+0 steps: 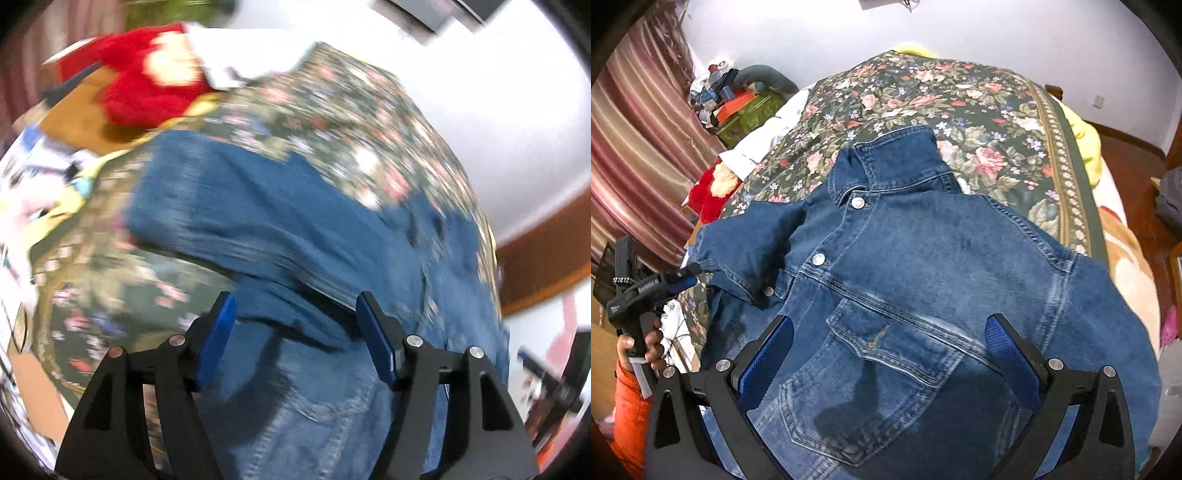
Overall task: Fold large clothes
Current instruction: 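Lift the sleeve with the left gripper and fold it across the jacket front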
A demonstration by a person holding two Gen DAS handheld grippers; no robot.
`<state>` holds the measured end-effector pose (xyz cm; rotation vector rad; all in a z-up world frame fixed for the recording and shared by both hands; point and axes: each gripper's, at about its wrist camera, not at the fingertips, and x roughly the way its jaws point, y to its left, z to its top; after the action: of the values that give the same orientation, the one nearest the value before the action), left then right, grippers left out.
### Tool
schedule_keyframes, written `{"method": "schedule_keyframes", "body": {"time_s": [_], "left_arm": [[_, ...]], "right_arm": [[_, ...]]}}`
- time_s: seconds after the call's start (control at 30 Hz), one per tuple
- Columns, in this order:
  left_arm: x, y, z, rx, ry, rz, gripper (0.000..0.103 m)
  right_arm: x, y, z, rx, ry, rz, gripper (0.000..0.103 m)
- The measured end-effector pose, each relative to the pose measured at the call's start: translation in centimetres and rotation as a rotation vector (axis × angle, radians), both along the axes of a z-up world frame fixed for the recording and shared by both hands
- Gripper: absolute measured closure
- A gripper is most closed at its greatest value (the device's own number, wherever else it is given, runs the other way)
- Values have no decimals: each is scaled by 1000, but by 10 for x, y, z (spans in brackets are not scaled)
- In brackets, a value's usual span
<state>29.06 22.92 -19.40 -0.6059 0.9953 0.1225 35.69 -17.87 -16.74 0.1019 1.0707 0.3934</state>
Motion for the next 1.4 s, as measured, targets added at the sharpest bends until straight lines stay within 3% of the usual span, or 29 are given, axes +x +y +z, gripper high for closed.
{"method": "schedule_keyframes", "body": {"time_s": [0.17, 0.33, 0.37, 0.5, 0.53, 0.57, 0.73, 0.9, 1.03, 1.2, 1.4], "left_arm": [[0, 59, -24, -6, 45, 205, 36], [15, 77, -38, -18, 10, 261, 36], [18, 76, -37, 4, -2, 261, 40], [39, 69, -32, 113, 18, 231, 70], [45, 64, -29, 148, 18, 210, 76], [50, 57, -24, 180, 7, 175, 93], [59, 4, 38, 335, -141, 48, 97], [69, -70, 110, 370, -309, -109, 98], [75, -135, 145, 358, -389, -261, 98], [82, -235, 146, 329, -396, -500, 98], [85, -340, 93, 334, -275, -743, 99]], "right_arm": [[1, 13, 0, -29, -11, 17, 0], [2, 19, 1, -80, -31, 25, 0], [3, 19, 1, -84, -30, 24, 0], [7, 15, -2, -80, -14, 8, 0], [7, 13, -3, -77, -12, 4, 0], [7, 12, -3, -75, -11, 1, 0], [9, 0, -1, -63, -18, -18, 0], [4, -20, 8, -13, -39, -42, 0], [-3, -36, 14, 5, -63, -53, 0], [-14, -66, 20, 31, -76, -96, 0], [-26, -102, 27, 59, -88, -164, 0]]}}
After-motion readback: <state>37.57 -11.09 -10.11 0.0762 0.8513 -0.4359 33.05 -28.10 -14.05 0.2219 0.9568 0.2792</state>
